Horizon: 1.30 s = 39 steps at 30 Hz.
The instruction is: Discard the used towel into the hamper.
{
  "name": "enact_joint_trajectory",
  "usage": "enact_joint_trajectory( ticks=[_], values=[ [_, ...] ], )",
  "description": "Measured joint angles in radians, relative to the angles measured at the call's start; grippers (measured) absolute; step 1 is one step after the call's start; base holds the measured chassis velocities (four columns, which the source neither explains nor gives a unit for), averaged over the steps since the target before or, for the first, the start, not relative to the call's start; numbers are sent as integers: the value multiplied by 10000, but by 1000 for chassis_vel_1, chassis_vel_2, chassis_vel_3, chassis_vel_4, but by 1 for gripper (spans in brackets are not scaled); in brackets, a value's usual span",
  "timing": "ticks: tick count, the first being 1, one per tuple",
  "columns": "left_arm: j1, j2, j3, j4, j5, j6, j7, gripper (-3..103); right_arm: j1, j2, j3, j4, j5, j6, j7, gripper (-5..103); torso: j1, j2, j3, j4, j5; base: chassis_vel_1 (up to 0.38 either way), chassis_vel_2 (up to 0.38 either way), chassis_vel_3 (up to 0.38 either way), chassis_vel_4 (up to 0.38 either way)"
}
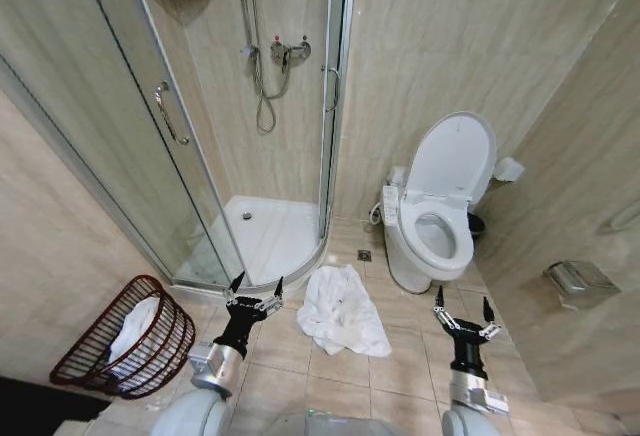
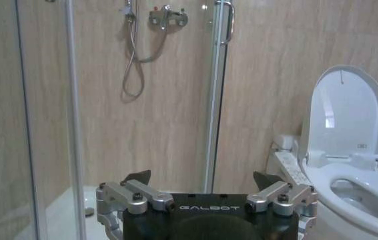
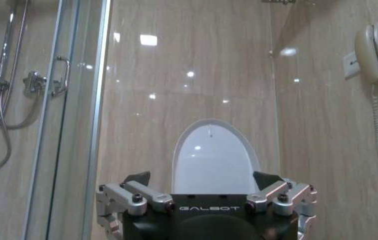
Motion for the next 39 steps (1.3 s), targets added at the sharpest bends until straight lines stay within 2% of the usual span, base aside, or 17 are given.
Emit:
enact_joint_trajectory(
  ticks=[24,39],
  values=[
    [0,0,0,0,0,0,0,100,-220,179,-179,102,-189,18,-230,100,-465,-1065,-602,0,0,0,0,0,0],
    [0,0,0,0,0,0,0,100,-366,197,-111,101,86,0,-546,100,-762,-1743,-984,0,0,0,0,0,0]
  ],
)
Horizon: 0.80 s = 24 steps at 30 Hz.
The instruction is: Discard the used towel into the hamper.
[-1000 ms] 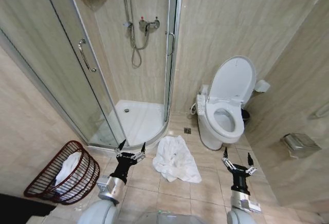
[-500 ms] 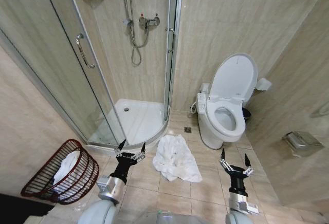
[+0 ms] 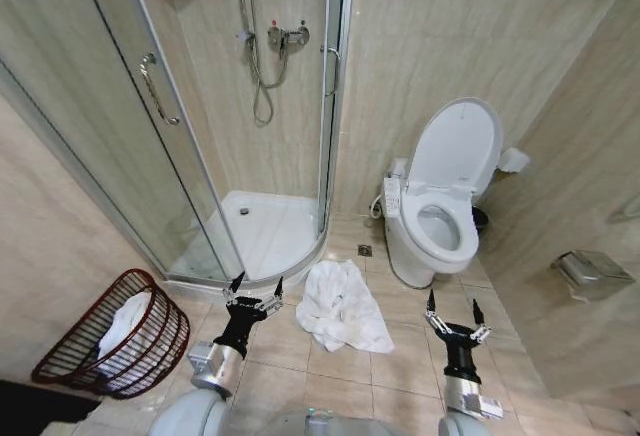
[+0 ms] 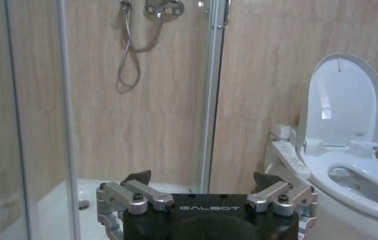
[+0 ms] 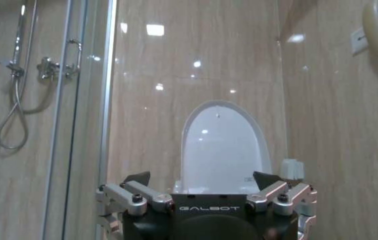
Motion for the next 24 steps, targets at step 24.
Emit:
enact_joint_trajectory(
  ticks=[24],
  values=[
    [0,0,0,0,0,0,0,100,-256,14,-3,329,758,-283,-585,100,-384,-897,-510,0,0,0,0,0,0]
  ],
)
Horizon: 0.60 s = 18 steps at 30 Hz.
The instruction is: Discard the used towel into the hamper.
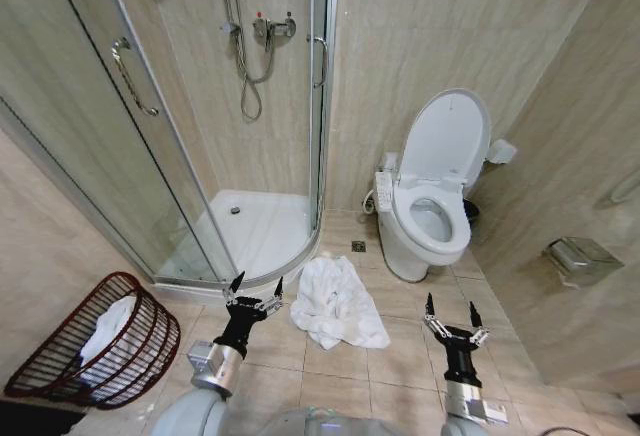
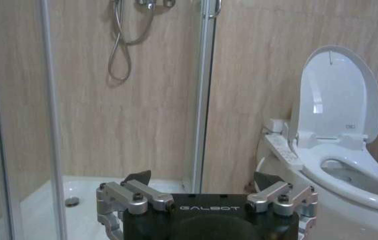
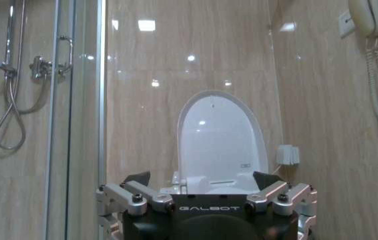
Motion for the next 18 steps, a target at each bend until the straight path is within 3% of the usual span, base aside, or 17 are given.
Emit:
enact_joint_trajectory(
  ticks=[12,18],
  values=[
    [0,0,0,0,0,0,0,100,-45,20,-65,143,311,30,-87,100,-203,-493,-288,0,1,0,0,0,0],
    [0,0,0,0,0,0,0,100,-371,-100,-184,536,996,-704,-374,100,-292,-692,-398,0,0,0,0,0,0]
  ],
)
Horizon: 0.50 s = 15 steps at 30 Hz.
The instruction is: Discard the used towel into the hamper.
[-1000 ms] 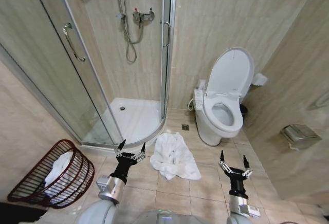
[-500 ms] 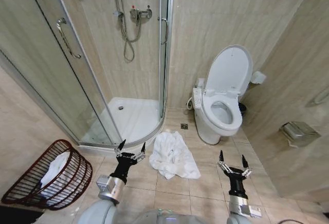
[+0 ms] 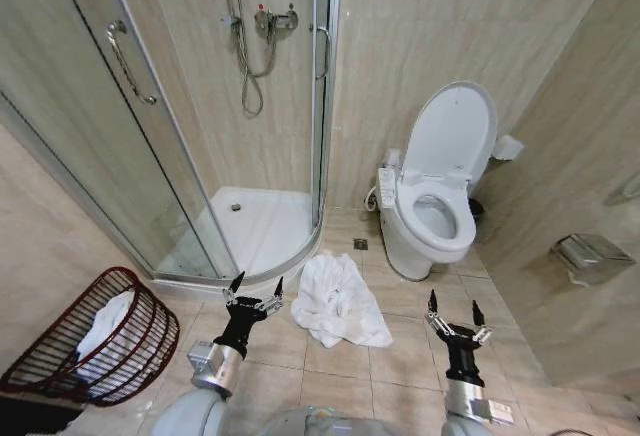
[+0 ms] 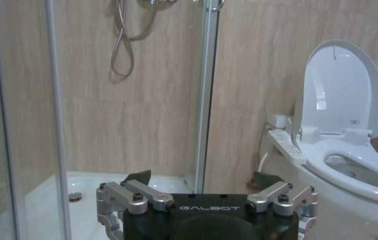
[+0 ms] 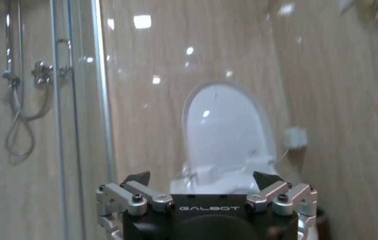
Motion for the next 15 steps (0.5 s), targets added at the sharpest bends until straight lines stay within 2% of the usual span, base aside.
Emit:
enact_joint_trajectory(
  ticks=[1,8,15],
  values=[
    [0,0,0,0,0,0,0,100,0,0,0,0,0,0,0,100,0,0,0,0,0,0,0,0,0],
    [0,0,0,0,0,0,0,100,-83,-110,-263,-200,645,-1492,62,100,-133,-325,-192,1,1,0,0,0,0],
    [0,0,0,0,0,0,0,100,54,-176,-192,-375,438,-1765,240,100,-230,-583,-352,1,1,0,0,0,0]
  ],
)
